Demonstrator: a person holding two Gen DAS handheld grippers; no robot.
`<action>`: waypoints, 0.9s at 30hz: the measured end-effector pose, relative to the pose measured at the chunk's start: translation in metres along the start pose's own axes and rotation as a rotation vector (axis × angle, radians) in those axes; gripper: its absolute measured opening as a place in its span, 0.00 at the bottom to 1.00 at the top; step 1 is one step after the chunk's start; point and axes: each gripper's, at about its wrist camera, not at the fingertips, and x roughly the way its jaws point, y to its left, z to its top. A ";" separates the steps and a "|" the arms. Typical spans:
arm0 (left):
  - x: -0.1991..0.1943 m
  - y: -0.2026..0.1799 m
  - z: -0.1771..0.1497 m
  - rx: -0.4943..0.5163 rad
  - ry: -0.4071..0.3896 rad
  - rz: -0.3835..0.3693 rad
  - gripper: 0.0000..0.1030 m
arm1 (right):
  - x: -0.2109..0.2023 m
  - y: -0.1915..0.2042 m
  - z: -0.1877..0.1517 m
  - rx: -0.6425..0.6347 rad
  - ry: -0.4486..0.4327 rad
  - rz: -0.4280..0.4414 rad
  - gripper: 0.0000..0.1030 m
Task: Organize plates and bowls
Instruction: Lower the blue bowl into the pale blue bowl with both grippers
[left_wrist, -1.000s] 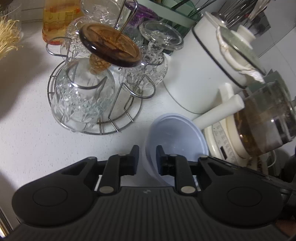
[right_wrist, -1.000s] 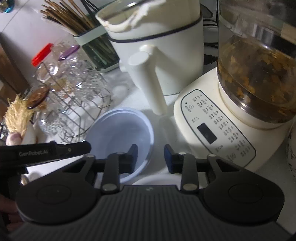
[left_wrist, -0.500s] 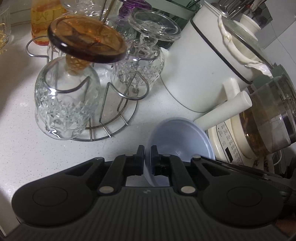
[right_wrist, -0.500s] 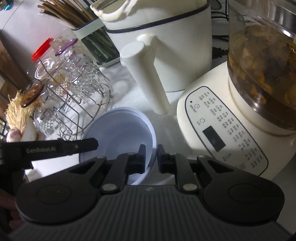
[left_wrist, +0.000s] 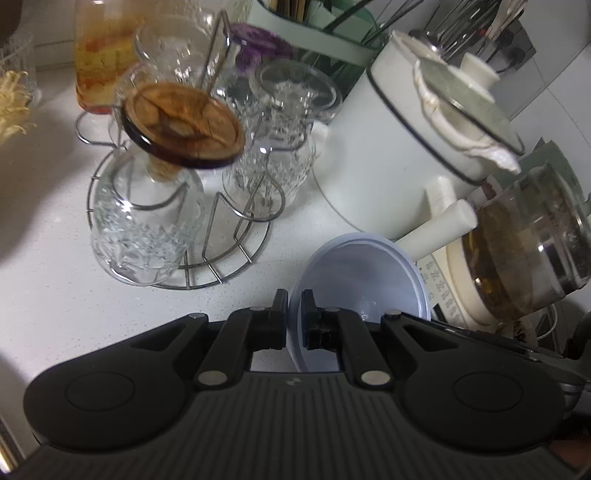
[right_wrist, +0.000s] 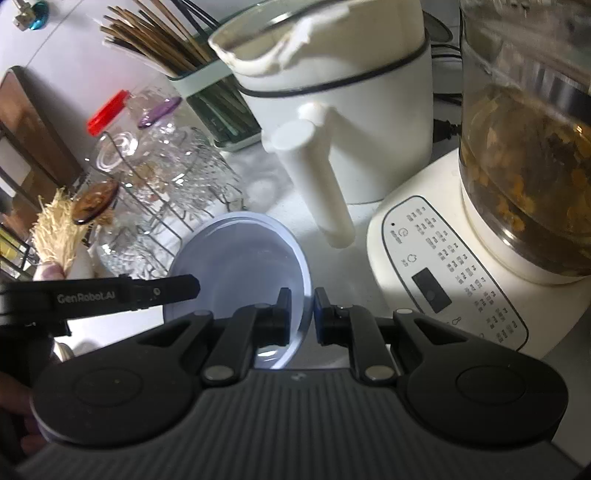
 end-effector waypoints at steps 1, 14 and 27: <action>-0.004 -0.001 0.000 -0.001 -0.003 0.001 0.08 | -0.003 0.002 0.001 -0.001 -0.003 0.002 0.15; -0.063 -0.017 0.002 -0.017 -0.035 -0.019 0.08 | -0.057 0.025 0.015 -0.025 -0.034 0.002 0.15; -0.123 -0.026 -0.006 0.022 -0.078 -0.051 0.08 | -0.104 0.056 0.012 -0.039 -0.112 0.000 0.15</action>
